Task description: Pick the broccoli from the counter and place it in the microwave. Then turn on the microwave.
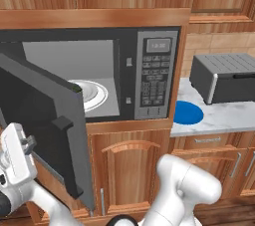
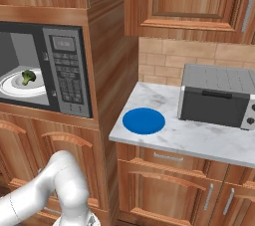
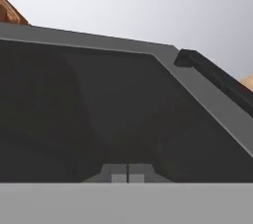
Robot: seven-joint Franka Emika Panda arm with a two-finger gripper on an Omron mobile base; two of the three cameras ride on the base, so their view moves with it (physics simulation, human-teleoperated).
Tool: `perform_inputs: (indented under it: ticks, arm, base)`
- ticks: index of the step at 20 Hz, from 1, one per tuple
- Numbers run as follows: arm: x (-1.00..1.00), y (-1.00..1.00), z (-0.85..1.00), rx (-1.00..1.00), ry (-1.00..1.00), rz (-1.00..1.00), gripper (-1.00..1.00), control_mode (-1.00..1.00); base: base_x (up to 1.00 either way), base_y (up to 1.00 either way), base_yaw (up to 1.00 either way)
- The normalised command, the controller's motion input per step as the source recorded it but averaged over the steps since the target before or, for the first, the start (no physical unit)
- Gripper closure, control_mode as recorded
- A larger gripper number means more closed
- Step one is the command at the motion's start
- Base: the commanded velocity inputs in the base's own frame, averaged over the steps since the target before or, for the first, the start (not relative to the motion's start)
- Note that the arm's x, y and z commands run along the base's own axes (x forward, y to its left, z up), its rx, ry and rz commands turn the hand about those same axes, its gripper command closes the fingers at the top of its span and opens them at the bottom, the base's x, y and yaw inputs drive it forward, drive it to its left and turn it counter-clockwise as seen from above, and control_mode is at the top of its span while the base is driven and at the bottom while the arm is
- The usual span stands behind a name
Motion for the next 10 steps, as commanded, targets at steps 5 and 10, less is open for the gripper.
perform_inputs:
  ticks: [5,10]
  arm:
    - [0.36,-0.22,0.0,-0.01,-0.04,0.0,1.0,-1.0]
    - [0.37,-0.26,0.0,0.0,0.0,0.0,1.0,-1.0]
  base:
    - [0.0,0.0,0.0]
    - [0.0,0.0,0.0]
